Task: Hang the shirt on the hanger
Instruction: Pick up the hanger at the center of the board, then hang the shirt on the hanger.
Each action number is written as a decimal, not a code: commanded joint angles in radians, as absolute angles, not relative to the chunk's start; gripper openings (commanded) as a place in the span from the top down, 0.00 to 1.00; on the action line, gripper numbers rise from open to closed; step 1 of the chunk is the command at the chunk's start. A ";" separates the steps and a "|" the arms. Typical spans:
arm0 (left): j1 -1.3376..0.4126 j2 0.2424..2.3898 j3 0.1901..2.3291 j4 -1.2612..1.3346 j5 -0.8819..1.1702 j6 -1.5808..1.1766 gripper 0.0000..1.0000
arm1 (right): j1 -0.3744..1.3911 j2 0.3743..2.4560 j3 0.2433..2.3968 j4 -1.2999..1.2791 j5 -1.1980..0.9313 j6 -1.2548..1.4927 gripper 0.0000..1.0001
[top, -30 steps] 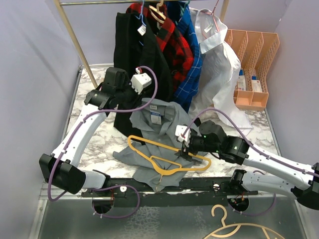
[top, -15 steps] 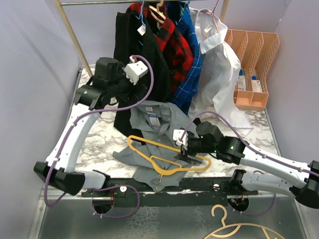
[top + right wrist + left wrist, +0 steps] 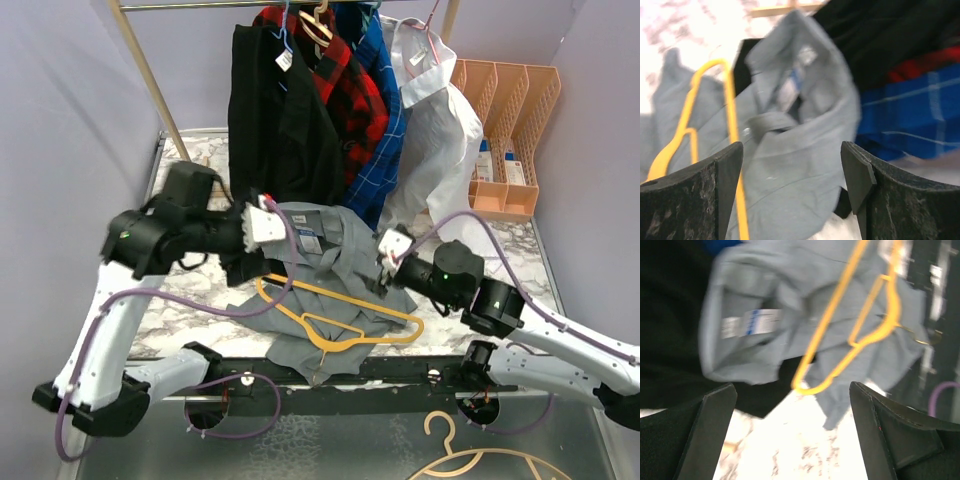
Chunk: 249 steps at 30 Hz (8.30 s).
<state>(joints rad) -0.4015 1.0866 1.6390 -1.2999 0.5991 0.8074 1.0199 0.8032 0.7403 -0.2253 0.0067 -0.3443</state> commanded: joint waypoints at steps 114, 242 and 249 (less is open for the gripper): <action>-0.586 1.241 1.294 -1.429 0.845 0.982 1.00 | 0.950 0.720 0.976 -0.602 0.087 -0.525 0.31; 0.219 1.087 1.290 -1.427 0.796 1.489 1.00 | 0.913 1.219 0.521 0.574 0.355 -0.185 0.10; 0.219 1.093 1.282 -1.425 0.809 1.489 1.00 | 0.816 1.258 0.465 0.613 0.303 -0.102 0.17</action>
<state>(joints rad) 0.2203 1.0985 1.2922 -1.4151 0.7872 1.4723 0.8654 1.2201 0.4877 0.5369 0.3279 -0.1551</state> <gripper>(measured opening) 0.065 0.832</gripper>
